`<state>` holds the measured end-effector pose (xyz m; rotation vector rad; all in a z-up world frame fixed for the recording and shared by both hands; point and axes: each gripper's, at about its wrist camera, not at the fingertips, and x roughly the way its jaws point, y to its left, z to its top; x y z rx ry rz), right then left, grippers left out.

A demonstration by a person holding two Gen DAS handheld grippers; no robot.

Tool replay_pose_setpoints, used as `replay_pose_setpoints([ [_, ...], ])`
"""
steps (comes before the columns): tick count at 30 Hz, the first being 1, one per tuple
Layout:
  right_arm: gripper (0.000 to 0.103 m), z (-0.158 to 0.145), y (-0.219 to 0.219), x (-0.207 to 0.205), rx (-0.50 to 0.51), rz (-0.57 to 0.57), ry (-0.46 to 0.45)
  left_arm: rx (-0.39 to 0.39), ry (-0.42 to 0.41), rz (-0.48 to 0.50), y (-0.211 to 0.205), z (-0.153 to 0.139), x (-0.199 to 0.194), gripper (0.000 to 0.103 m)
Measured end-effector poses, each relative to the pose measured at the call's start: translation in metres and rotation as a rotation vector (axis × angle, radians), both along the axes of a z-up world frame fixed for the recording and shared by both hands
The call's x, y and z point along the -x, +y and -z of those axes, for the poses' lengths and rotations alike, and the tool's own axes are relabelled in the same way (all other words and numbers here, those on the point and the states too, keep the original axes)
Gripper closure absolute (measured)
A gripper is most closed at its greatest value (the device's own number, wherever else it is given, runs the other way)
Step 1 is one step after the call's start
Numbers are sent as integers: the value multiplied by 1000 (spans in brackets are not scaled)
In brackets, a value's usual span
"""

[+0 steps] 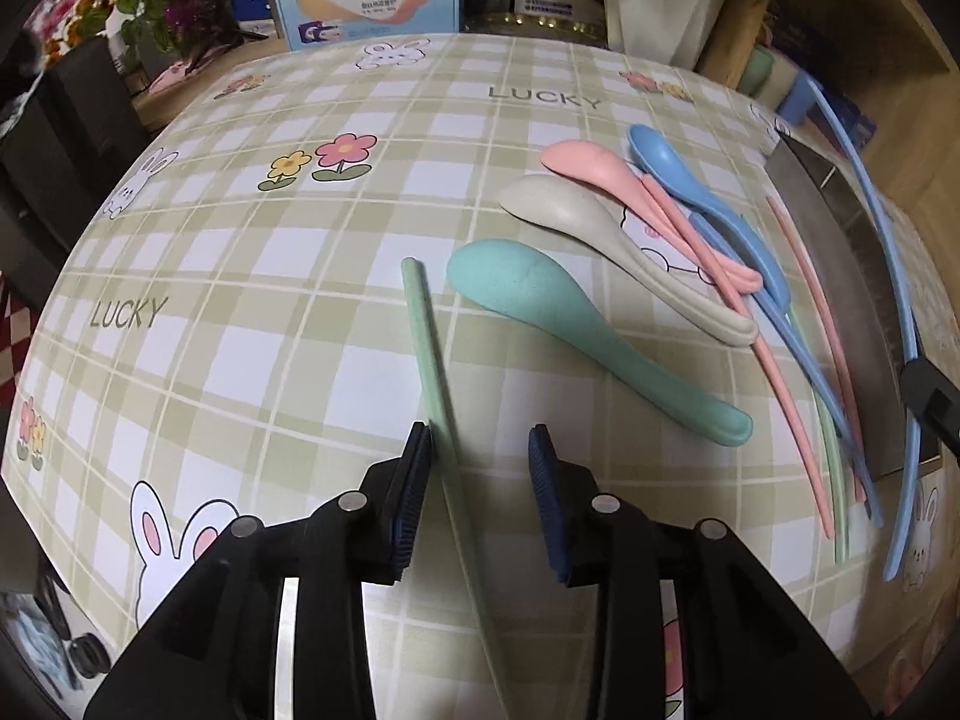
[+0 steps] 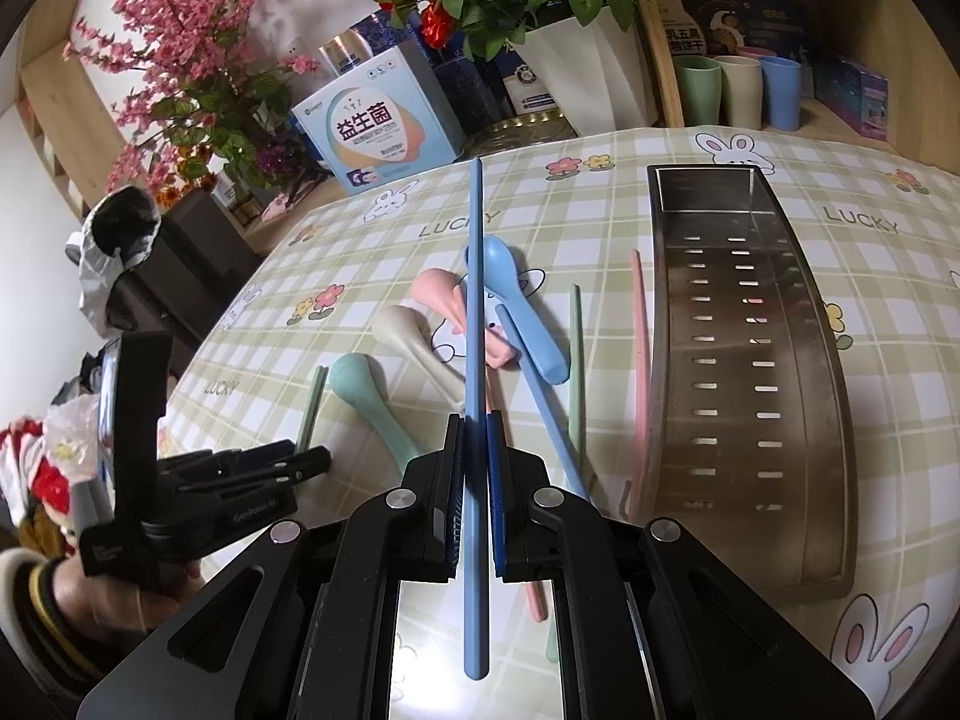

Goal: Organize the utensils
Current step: 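Close the left tool on the green chopstick, then carry the blue chopstick into the steel tray and open the right tool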

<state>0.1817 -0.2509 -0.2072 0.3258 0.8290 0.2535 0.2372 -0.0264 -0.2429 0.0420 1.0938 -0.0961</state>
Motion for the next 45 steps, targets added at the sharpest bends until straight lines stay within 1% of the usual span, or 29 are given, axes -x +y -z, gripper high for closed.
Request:
replay_pose_setpoints([
  [4,96,1,0,0,-2,-3,5,-11,-17,-4,0,1,2,79],
  [6,96,1,1,0,-2,-5,6,-12,-22,-12,1,1,3,87],
  [8,96,2,1,0,0,-7,7,-6,-25,-12,3,1,5,93],
  [9,96,2,2,-1,2,-9,9,-2,-25,-16,4,1,5,94],
  [15,96,3,3,-1,6,-9,13,50,-26,-34,9,0,9,97],
  [17,96,3,3,-1,7,-9,14,63,-37,-31,9,-3,11,97],
  [23,96,3,5,-2,10,-13,14,88,-114,-14,6,-24,17,97],
  [27,96,2,3,-1,7,-10,11,145,-165,2,5,-39,20,97],
  [29,96,2,1,-1,3,-5,9,188,-190,14,3,-46,22,97],
  [34,96,-2,-6,-2,-4,19,-1,202,-207,33,-1,-51,23,97],
  [37,96,-6,-20,-4,-4,64,-15,208,-215,35,-1,-53,24,97],
  [40,96,-9,-47,-8,16,144,-21,210,-215,37,0,-52,23,97],
  [42,96,-8,-68,-13,42,205,-10,209,-212,35,0,-52,23,97],
  [45,96,-5,-88,-23,96,252,15,209,-207,31,-1,-50,21,97],
])
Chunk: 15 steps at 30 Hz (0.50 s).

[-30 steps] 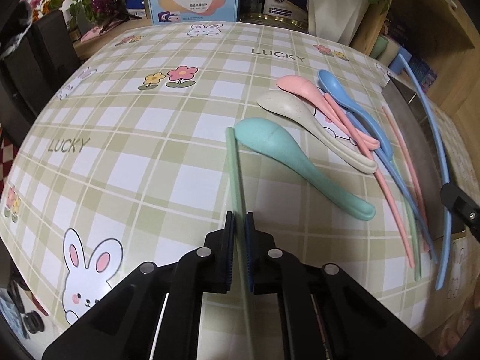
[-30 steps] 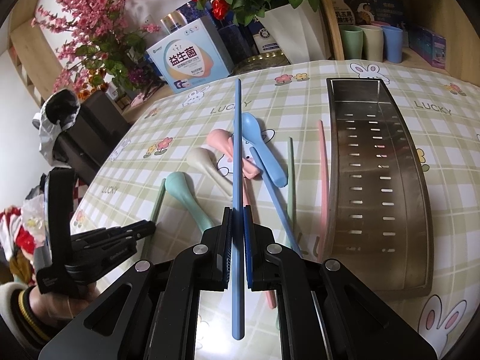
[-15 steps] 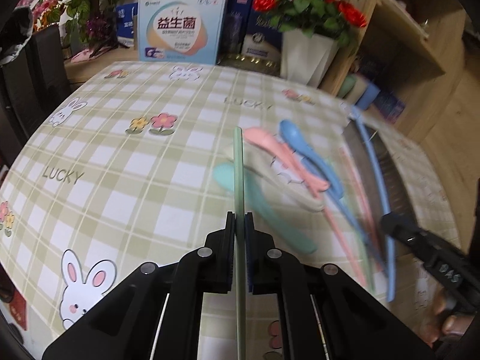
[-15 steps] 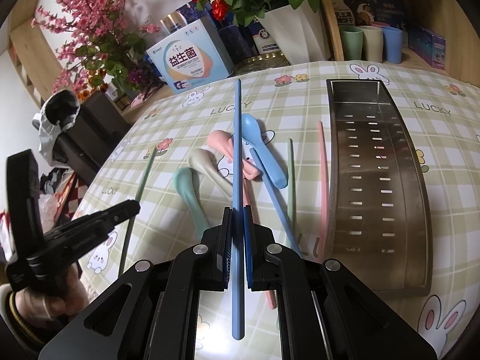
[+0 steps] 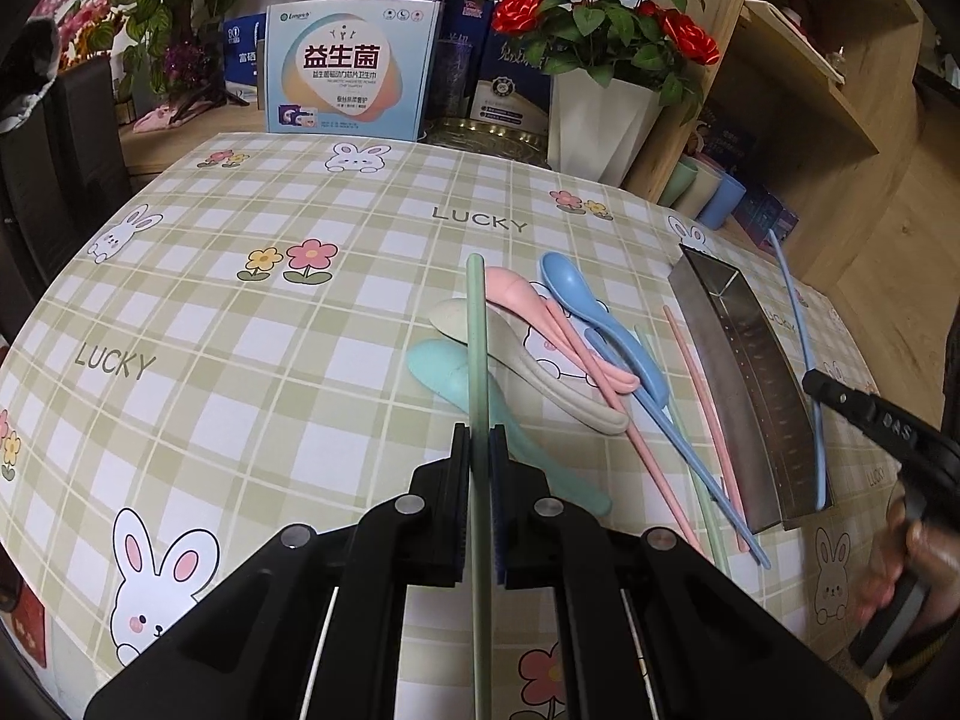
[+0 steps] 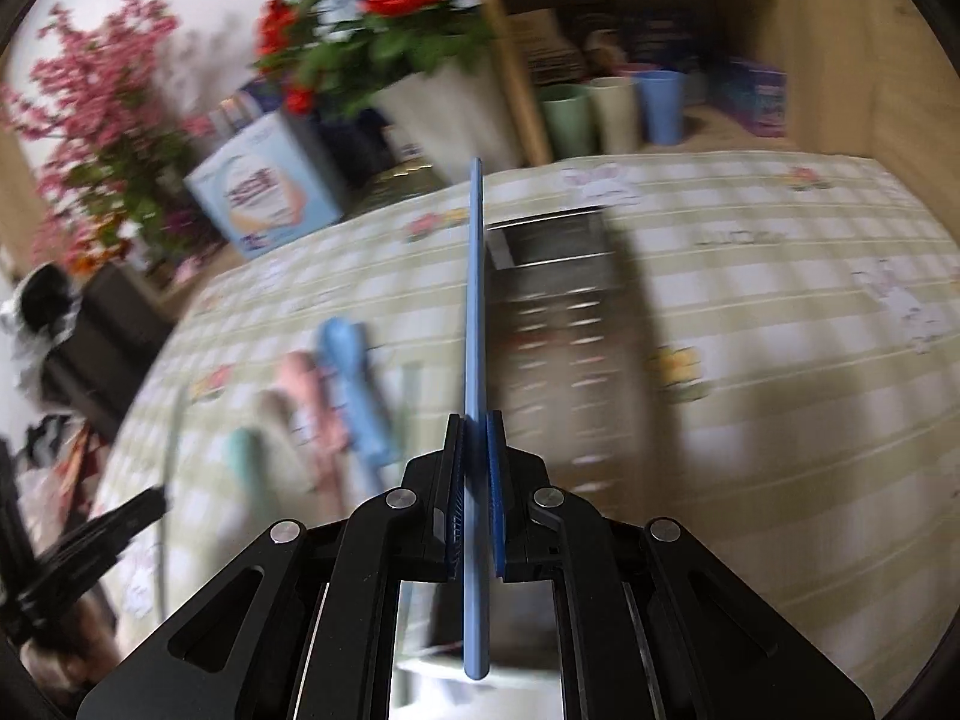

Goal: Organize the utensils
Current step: 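Carry the blue chopstick into the steel tray and open the right tool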

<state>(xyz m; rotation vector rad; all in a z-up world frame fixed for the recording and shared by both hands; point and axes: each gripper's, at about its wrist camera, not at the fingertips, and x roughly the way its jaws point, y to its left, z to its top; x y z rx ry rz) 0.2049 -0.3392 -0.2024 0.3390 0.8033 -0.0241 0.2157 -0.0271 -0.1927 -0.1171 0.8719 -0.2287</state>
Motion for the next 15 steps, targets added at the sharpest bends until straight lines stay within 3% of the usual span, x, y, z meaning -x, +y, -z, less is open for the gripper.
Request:
replay_pose_setpoints([
  [15,96,30,-4,-30,133,23,160,31,24,3,4,8,-4,97],
])
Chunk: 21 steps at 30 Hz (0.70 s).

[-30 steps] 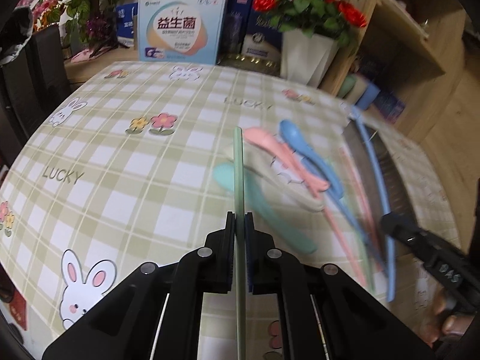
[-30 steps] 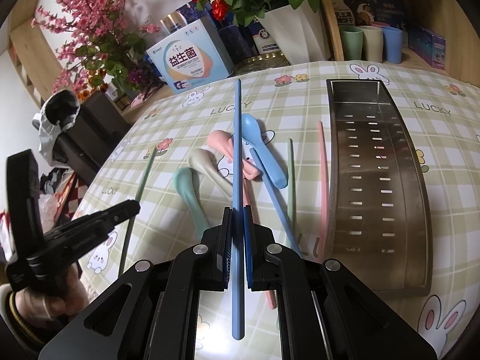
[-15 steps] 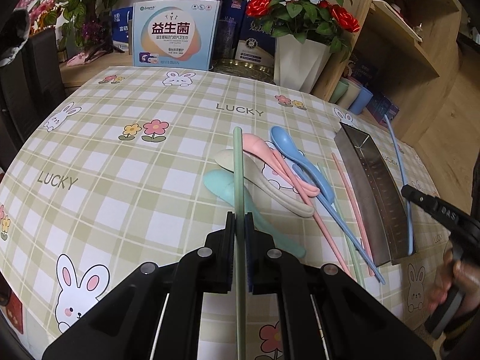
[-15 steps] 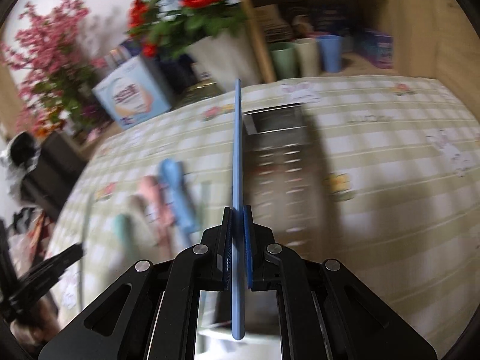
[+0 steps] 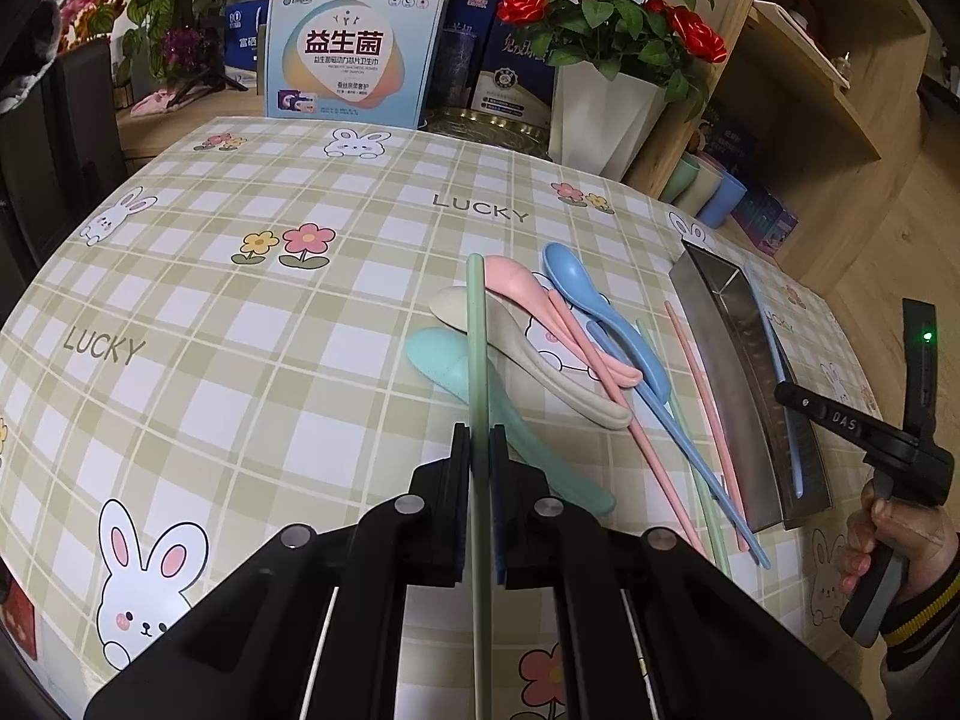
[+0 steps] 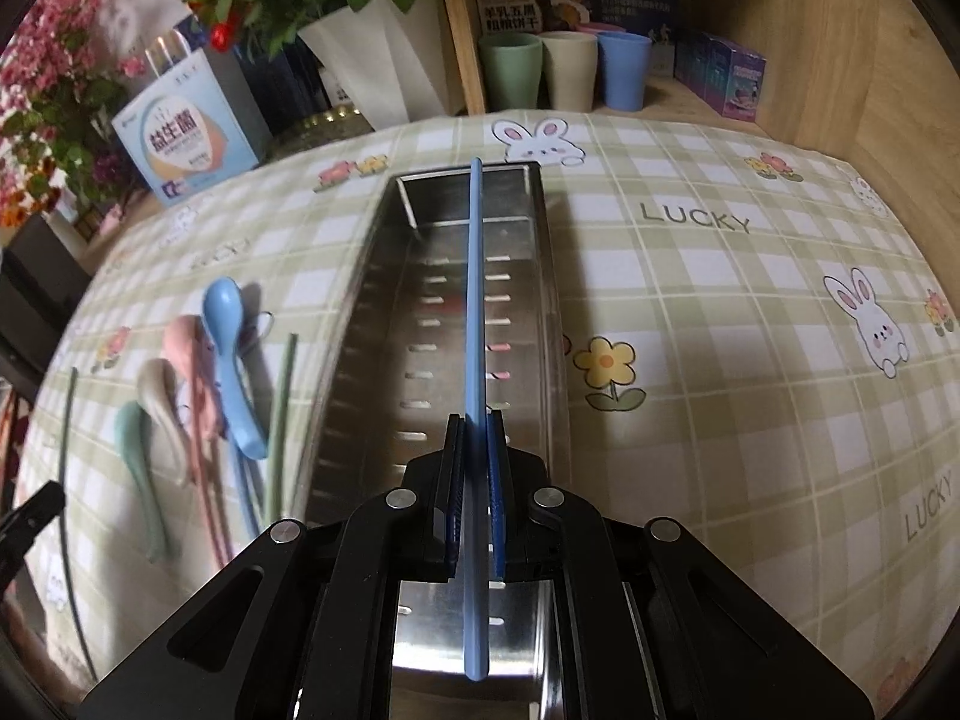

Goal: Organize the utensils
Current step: 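Carry the blue chopstick into the steel tray and open the right tool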

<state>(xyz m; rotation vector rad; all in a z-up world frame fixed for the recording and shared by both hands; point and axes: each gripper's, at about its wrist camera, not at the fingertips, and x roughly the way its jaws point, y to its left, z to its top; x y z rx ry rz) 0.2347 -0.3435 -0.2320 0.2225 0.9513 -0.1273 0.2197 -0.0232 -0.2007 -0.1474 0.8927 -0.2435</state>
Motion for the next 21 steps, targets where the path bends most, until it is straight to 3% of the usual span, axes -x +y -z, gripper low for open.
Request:
replay_pose_setpoints([
  [21,94,5,7,1,28,20,21,44,38,17,1,7,0,97],
])
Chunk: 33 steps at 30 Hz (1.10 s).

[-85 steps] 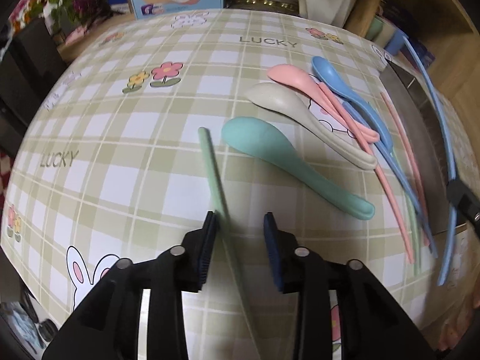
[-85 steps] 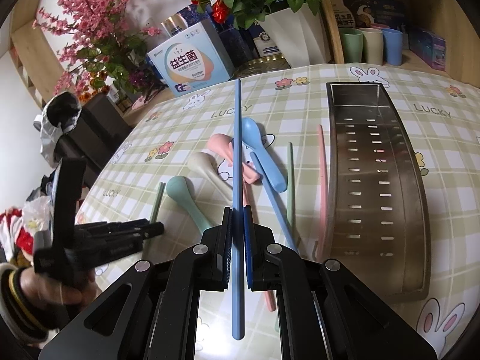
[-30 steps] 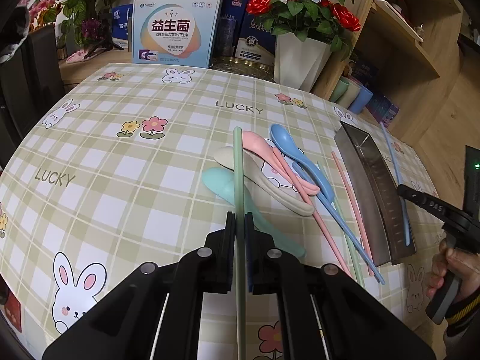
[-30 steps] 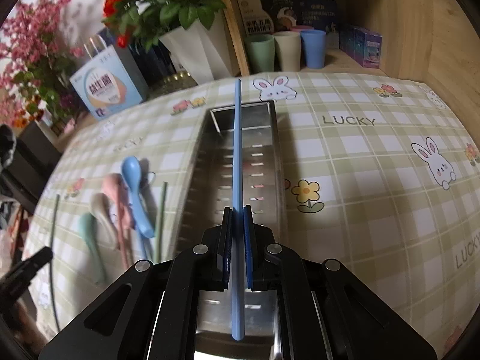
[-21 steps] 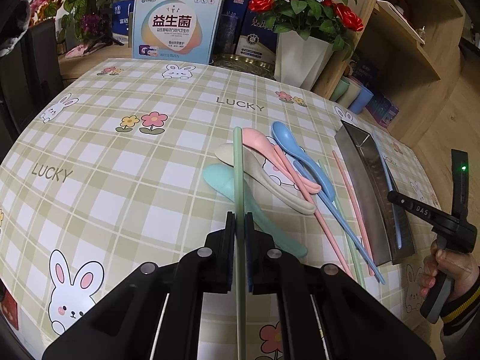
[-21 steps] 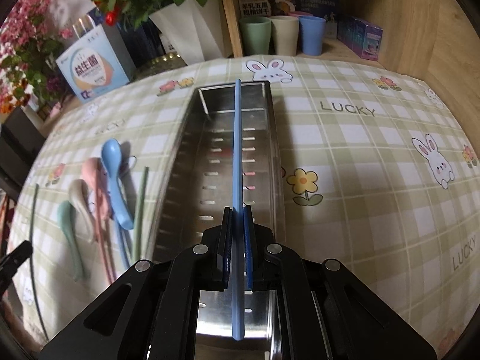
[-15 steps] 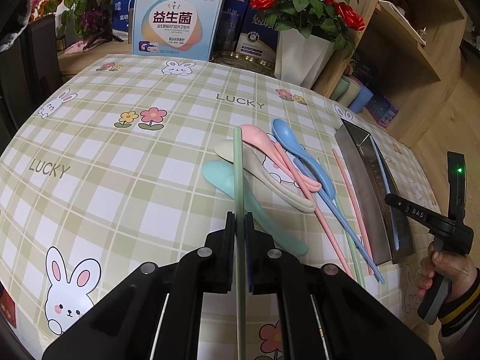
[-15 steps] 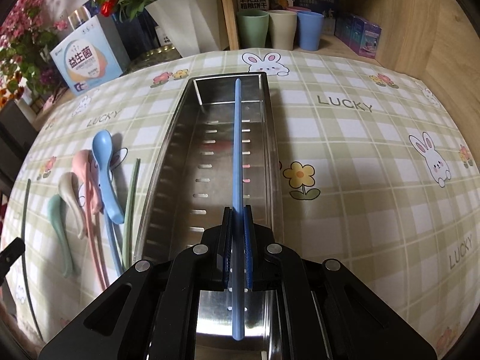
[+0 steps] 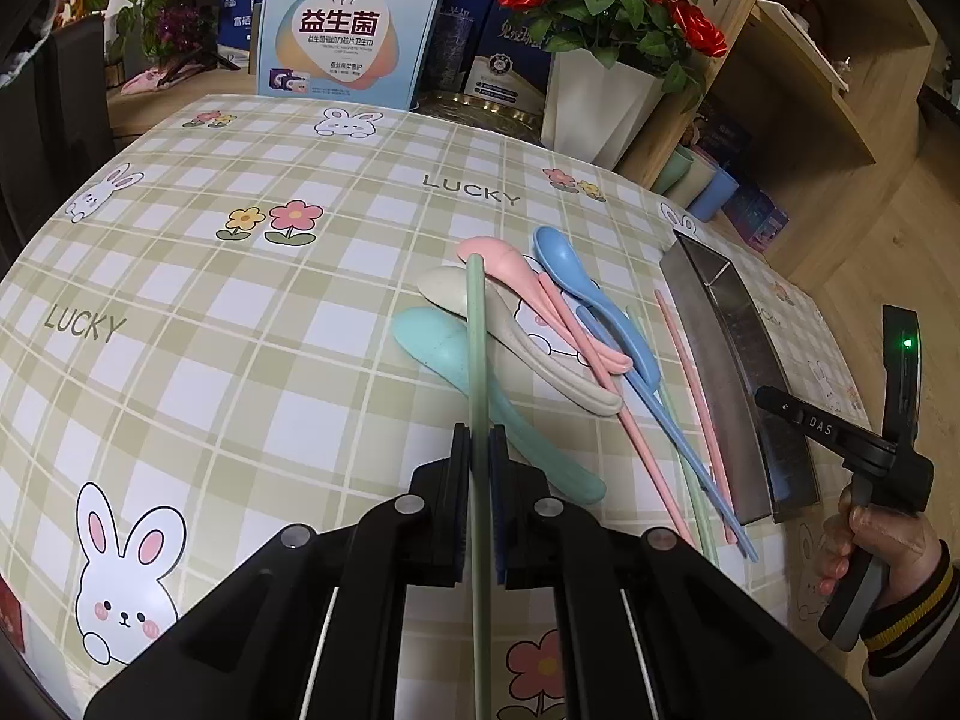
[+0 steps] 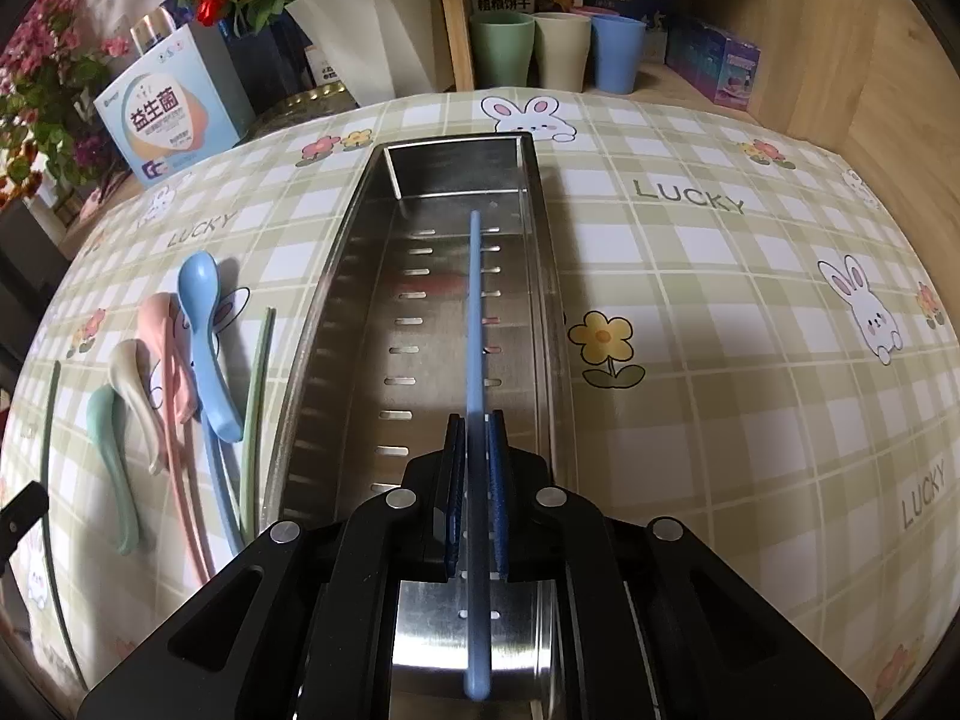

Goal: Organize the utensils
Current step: 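Carry the blue chopstick into the steel tray and open the right tool, then lower the green chopstick into the steel tray and open the left tool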

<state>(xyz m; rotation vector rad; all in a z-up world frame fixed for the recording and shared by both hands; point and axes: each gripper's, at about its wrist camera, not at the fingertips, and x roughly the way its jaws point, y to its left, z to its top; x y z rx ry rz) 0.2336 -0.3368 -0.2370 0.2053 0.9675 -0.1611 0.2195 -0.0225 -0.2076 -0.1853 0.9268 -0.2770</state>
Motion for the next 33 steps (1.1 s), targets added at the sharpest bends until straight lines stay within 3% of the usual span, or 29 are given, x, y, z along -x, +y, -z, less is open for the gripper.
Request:
replay_pose_setpoints([
  [11,93,-25,-11,23,-30,39,-105,17,22,36,-13,-16,-8,97],
  [14,76,-28,-24,31,-54,66,-121,21,21,63,-28,-26,-12,97],
  [15,59,-28,-27,33,-55,73,-129,25,22,73,-34,-28,-13,97],
  [16,53,-30,-30,35,-54,80,-141,29,23,85,-42,-31,-14,97],
  [23,35,-24,-61,47,-100,112,-134,67,59,150,-99,-42,-29,97],
  [26,19,-23,-70,51,-102,116,-133,89,71,173,-130,-45,-39,97],
  [33,16,-20,-93,59,-86,120,-125,113,116,198,-199,-39,-65,97],
])
